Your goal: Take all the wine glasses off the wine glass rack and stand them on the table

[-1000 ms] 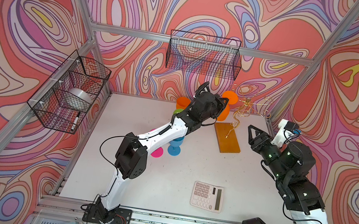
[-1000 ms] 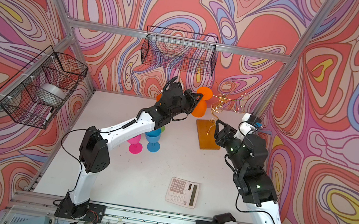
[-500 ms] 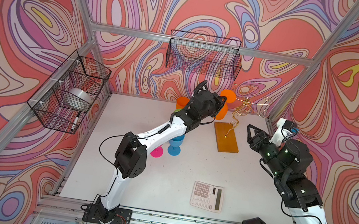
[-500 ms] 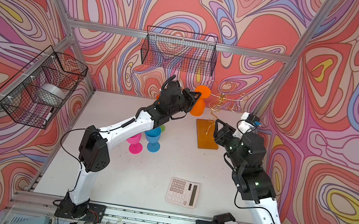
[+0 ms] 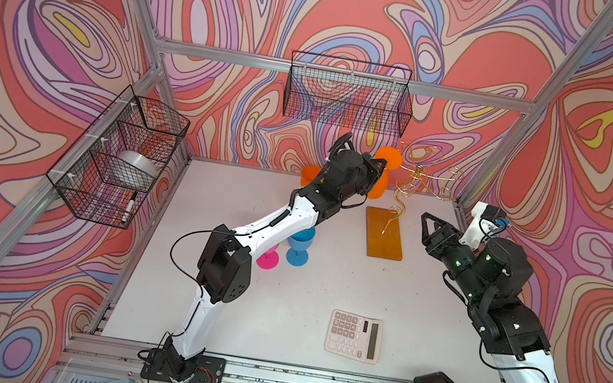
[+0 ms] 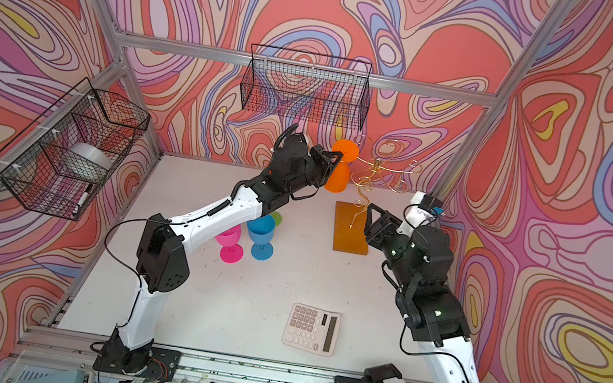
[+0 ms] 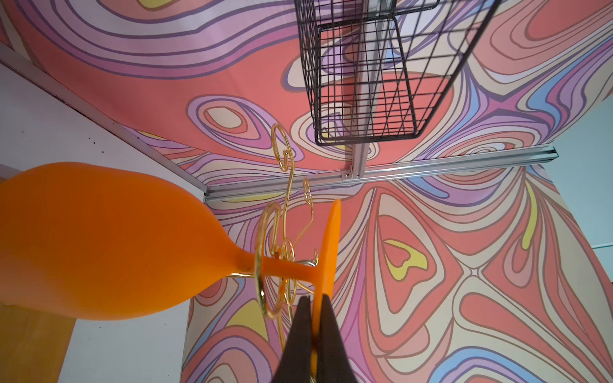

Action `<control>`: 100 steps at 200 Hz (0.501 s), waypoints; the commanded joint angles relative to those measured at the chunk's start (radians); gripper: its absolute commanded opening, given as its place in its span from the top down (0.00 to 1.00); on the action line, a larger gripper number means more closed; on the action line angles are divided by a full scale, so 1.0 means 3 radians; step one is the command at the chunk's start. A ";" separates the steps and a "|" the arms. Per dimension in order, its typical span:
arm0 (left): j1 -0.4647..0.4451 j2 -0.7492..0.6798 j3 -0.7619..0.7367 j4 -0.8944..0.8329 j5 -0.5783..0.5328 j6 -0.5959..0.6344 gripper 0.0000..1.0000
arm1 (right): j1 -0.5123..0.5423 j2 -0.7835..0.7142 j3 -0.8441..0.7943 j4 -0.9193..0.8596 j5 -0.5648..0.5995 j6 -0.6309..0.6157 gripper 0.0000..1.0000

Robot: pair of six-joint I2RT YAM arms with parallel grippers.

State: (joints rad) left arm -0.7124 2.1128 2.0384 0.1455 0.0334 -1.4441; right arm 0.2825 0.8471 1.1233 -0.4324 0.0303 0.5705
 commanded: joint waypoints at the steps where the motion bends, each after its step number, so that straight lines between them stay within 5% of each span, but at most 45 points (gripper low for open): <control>1: 0.0023 -0.0062 0.0009 0.0077 0.0016 0.0012 1.00 | -0.0011 -0.0011 -0.0041 0.0061 0.0038 -0.0037 0.49; 100: 0.0048 -0.0334 -0.0316 0.0101 0.0022 0.0072 1.00 | -0.0011 0.0015 -0.0037 0.0102 0.0001 -0.0033 0.49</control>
State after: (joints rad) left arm -0.7109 2.0686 1.9583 0.1490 0.0341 -1.4403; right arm 0.2825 0.8474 1.1194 -0.4171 0.0299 0.5697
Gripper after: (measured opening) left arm 0.048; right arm 0.506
